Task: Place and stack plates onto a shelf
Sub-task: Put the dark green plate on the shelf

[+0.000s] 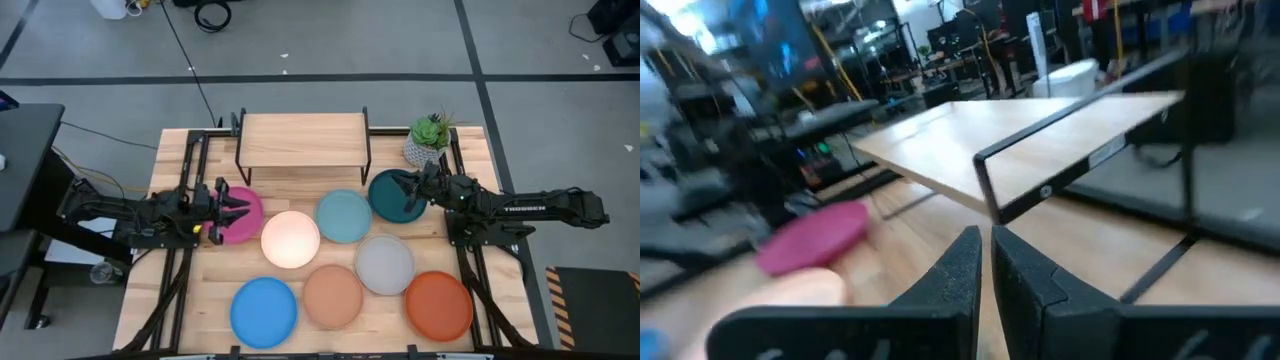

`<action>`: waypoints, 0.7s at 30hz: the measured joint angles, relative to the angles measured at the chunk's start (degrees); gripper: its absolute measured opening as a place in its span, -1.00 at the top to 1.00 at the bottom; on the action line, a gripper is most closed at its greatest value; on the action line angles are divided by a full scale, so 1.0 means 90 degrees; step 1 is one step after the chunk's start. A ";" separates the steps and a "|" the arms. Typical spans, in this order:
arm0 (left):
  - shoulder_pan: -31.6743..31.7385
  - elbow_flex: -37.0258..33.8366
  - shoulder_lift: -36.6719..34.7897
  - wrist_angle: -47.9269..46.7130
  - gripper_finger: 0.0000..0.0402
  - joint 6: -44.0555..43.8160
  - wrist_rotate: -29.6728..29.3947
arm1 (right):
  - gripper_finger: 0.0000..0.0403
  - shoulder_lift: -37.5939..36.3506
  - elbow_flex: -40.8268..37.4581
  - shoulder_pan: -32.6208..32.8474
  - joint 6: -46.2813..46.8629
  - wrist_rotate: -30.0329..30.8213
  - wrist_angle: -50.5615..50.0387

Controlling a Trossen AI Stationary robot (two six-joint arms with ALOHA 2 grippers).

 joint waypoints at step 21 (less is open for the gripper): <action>0.0002 0.1211 0.0982 -0.0638 0.49 0.1045 -0.0090 | 0.90 0.3229 0.4185 0.1611 -0.0465 -0.0309 -0.7031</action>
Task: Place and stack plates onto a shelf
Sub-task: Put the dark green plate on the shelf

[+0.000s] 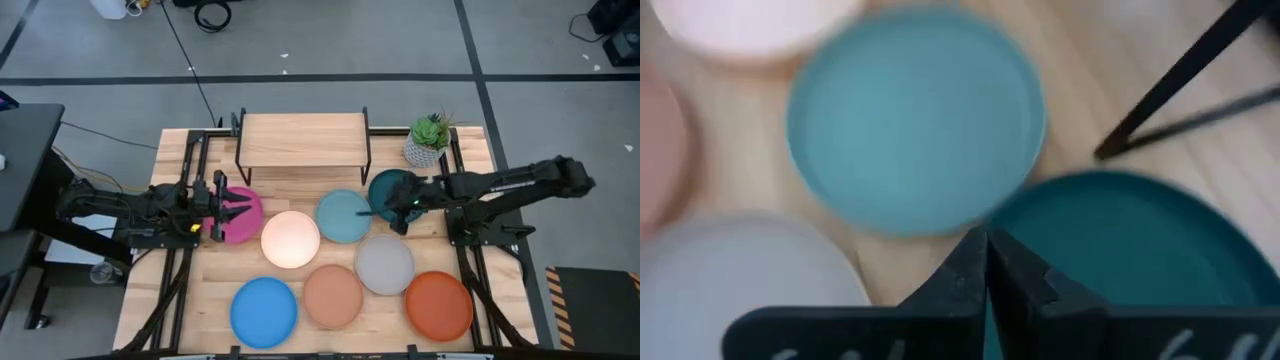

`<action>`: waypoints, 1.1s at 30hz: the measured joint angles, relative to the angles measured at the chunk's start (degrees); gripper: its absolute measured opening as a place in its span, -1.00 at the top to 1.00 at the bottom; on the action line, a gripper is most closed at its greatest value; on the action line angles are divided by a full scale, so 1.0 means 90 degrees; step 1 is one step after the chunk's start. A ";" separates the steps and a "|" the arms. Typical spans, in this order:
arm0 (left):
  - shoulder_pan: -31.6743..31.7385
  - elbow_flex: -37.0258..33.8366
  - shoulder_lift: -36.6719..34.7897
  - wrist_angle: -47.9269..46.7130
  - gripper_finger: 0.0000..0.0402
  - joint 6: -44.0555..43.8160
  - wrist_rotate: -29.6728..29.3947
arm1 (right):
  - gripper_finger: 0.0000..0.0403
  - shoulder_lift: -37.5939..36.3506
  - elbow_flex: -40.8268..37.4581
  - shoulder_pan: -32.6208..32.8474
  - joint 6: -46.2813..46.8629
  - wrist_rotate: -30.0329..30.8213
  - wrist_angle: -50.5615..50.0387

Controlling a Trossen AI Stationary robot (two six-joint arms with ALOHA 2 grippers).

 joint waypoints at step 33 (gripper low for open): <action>-0.0005 0.0012 0.0018 -0.0994 0.49 -0.1325 -0.0499 | 0.54 0.2988 0.0500 0.0919 0.0542 0.0515 -0.1532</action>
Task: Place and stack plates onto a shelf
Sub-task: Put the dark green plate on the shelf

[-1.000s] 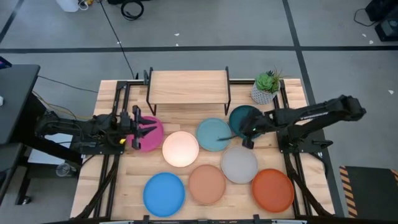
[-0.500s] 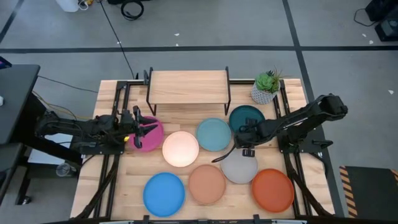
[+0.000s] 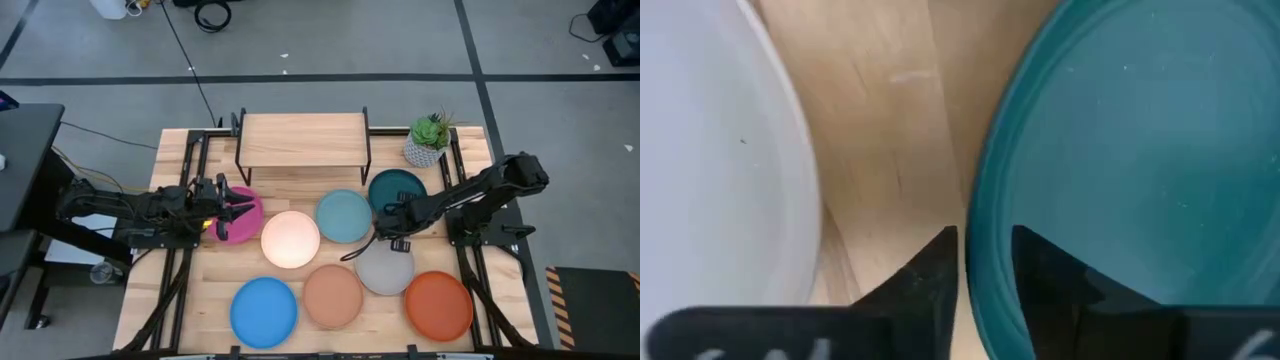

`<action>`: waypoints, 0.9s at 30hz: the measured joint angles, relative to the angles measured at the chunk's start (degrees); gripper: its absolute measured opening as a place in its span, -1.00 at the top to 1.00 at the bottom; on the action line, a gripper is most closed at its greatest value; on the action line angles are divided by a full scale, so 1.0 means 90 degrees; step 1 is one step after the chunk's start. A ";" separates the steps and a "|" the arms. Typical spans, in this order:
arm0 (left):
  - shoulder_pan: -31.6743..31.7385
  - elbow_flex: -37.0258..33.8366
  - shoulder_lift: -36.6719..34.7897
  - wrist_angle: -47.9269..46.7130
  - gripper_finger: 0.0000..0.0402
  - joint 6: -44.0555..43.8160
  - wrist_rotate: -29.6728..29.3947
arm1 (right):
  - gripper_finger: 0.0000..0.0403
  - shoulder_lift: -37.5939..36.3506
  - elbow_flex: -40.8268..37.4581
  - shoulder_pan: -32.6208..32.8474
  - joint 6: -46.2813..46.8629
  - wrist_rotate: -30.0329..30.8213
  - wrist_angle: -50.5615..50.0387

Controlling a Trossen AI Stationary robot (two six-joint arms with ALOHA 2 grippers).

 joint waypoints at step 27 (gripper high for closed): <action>0.0000 0.0000 0.0000 -0.0004 0.49 0.0051 0.0007 | 0.89 -0.0117 0.4448 0.0991 0.1301 0.0909 -0.4517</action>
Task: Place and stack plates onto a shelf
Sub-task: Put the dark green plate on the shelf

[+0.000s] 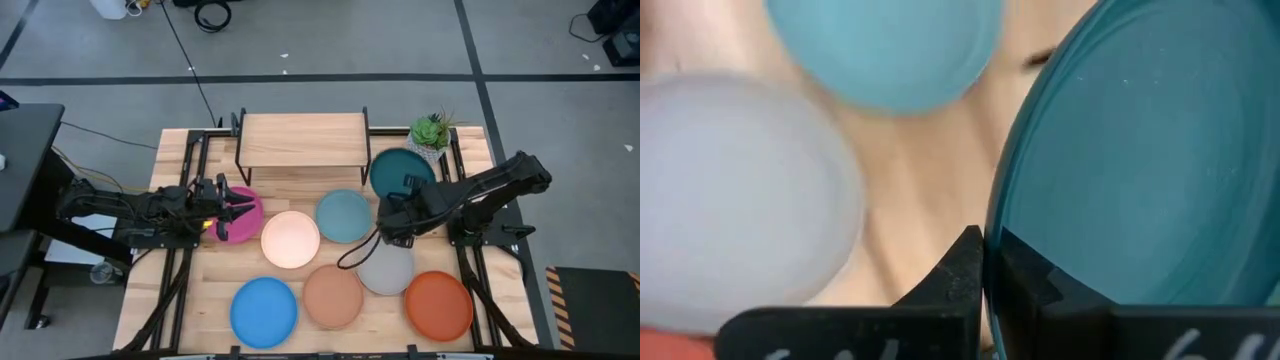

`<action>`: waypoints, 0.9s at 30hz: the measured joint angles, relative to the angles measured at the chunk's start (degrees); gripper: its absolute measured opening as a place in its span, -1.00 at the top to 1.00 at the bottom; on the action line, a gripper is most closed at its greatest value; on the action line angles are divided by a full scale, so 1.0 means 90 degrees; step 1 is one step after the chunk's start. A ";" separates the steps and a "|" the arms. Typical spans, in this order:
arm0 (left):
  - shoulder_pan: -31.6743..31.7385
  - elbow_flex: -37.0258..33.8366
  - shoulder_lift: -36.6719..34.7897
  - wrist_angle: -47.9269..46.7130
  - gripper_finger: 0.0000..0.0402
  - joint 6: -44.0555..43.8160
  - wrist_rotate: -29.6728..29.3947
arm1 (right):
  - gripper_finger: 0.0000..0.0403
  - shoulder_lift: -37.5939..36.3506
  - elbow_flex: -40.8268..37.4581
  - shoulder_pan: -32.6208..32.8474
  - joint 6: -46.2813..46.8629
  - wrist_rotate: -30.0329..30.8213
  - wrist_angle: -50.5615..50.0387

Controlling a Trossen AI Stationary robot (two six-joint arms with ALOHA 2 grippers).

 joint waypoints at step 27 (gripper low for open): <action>0.0002 0.0002 -0.0002 0.0393 0.49 -0.0271 0.0127 | 0.89 0.2075 0.2016 -0.3365 -0.7169 -0.1099 0.2642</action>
